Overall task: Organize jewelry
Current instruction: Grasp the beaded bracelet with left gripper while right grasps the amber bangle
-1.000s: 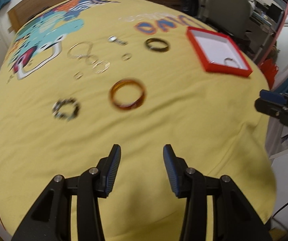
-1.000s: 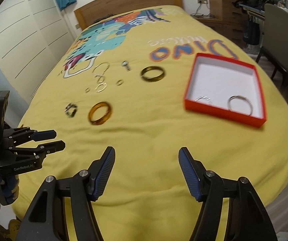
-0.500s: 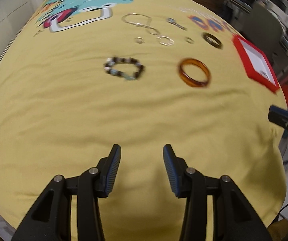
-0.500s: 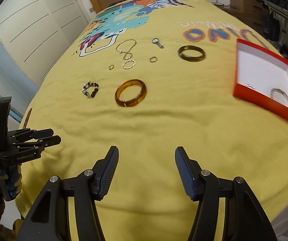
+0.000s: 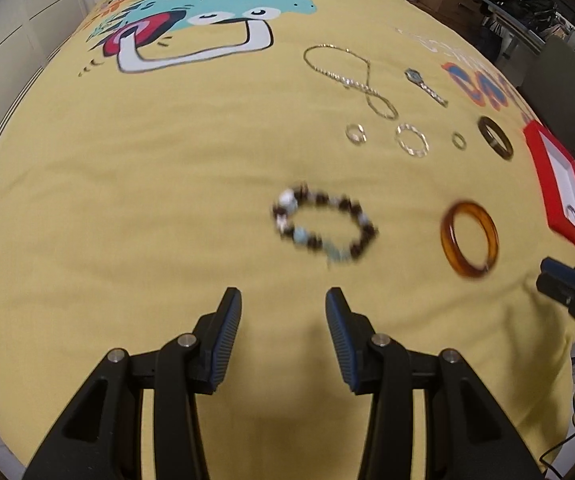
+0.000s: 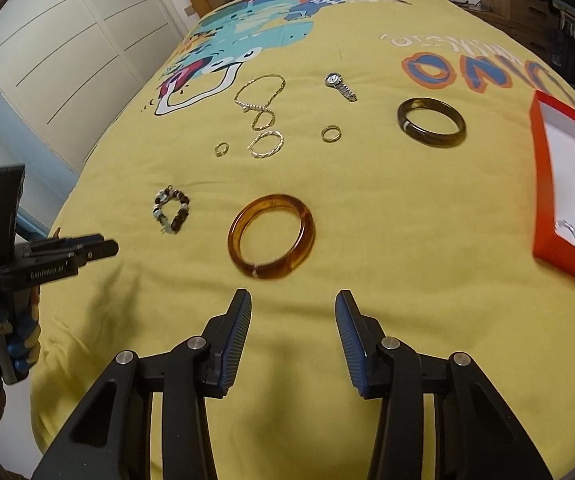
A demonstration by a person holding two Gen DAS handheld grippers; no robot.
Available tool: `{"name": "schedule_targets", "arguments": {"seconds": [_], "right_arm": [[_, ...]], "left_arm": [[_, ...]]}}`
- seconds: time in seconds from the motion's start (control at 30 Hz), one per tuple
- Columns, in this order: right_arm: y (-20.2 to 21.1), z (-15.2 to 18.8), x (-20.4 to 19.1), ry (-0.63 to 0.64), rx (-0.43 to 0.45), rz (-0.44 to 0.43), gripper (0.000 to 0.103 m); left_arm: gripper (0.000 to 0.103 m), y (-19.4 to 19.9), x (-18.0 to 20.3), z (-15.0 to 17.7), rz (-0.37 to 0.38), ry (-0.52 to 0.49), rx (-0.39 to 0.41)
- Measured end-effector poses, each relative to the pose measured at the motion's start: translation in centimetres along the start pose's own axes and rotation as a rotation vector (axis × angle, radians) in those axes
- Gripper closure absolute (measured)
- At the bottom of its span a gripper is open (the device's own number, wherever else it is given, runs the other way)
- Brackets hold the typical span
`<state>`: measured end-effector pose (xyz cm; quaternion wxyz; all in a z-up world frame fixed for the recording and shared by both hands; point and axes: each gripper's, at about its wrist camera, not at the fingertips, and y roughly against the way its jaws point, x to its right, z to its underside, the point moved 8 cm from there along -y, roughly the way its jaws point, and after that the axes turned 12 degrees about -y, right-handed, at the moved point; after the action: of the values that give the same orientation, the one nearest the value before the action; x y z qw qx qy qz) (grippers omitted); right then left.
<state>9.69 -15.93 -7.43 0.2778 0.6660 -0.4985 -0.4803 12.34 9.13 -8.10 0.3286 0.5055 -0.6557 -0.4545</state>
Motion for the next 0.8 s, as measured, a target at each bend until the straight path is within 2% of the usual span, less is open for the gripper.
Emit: {"name": "schedule_targets", "arguments": {"seconds": [0.27,0.6,0.67,0.73,0.77,0.8], "right_arm": [[-2.9,-2.6,-0.1,-0.002,-0.022,0.015,0.062],[-7.5,-4.0,-0.4,0.025,-0.065,0.076,0.065],[-8.0,-4.0,-0.3,0.025,-0.068,0.085,0.065],[-8.4,-4.0,-0.4,0.023,-0.062,0.094,0.065],[-8.4,-3.9,-0.5,0.027,-0.060,0.099,0.066],[-8.6,-3.7,-0.6,0.039,-0.057,0.109,0.069]], "left_arm": [[0.062,-3.3,-1.0,-4.0,-0.019,-0.035,-0.021],[0.062,-7.1,-0.6,-3.7,-0.028,-0.073,-0.077],[0.066,-7.4,-0.4,-3.7,-0.032,-0.082,-0.076],[0.079,-7.5,0.0,-3.8,-0.027,-0.084,-0.071],[0.082,-7.5,0.2,-3.8,-0.027,-0.088,-0.068],[0.091,-7.4,0.6,-3.8,-0.029,-0.096,-0.063]]}}
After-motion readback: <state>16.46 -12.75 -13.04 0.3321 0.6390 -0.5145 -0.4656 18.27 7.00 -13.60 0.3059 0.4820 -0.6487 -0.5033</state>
